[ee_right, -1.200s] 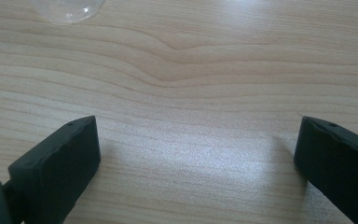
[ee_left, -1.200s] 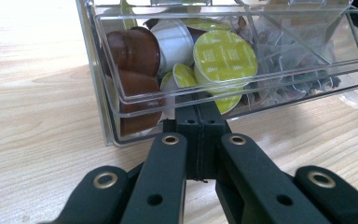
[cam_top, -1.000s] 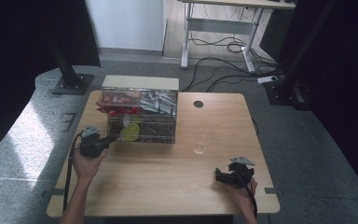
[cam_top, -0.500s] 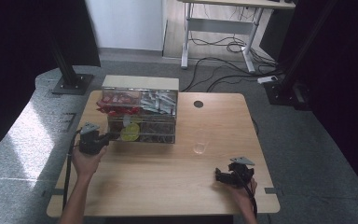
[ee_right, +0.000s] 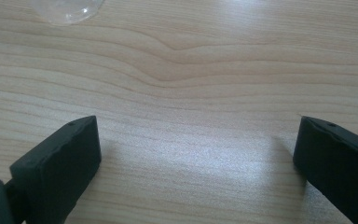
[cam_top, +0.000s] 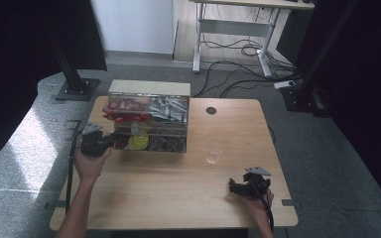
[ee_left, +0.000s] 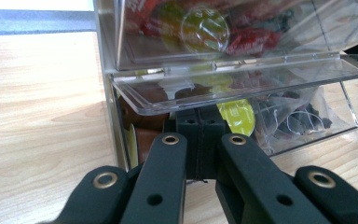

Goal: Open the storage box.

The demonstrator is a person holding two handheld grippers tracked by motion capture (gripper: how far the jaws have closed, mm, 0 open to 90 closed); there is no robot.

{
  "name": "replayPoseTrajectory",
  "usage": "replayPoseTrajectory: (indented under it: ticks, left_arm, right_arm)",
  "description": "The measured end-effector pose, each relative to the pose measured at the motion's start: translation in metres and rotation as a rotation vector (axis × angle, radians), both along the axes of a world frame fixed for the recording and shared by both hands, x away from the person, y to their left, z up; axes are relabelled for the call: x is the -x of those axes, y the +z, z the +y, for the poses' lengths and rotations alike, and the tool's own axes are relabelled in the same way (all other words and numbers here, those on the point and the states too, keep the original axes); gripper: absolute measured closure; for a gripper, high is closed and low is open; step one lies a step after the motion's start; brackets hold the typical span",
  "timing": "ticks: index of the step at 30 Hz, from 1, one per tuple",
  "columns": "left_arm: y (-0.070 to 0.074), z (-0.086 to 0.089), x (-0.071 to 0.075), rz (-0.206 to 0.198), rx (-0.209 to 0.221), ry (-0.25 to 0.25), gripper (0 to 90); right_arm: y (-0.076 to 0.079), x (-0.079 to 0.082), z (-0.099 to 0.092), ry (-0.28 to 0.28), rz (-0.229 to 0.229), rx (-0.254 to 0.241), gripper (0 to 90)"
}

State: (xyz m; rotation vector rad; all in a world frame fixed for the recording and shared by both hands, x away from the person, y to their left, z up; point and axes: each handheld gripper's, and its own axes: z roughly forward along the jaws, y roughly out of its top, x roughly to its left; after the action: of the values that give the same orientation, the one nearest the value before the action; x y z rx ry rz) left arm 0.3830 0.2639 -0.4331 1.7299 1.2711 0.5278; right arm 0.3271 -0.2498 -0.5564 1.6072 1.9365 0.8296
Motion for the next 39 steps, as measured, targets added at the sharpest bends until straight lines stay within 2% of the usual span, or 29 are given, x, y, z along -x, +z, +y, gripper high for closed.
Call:
replayPoseTrajectory:
  ticks: [13,20,34,39]
  left_arm:
    - [0.008,0.002,-0.008,0.008,0.017,0.004,90.0]
    - [0.010,0.005,-0.011,0.007,0.040,0.009,90.0]
    - [0.012,0.004,-0.014,0.011,0.033,0.013,90.0]
    - [0.011,0.003,-0.015,0.012,0.031,0.010,90.0]
  right_arm:
    - [0.000,0.000,0.000,-0.001,0.000,0.000,0.7]
    - [0.000,0.000,0.000,-0.002,0.000,-0.001,0.7]
    - [0.000,0.000,0.000,-0.004,-0.002,0.000,1.4]
    - [0.001,0.002,-0.001,-0.007,-0.015,-0.002,7.1]
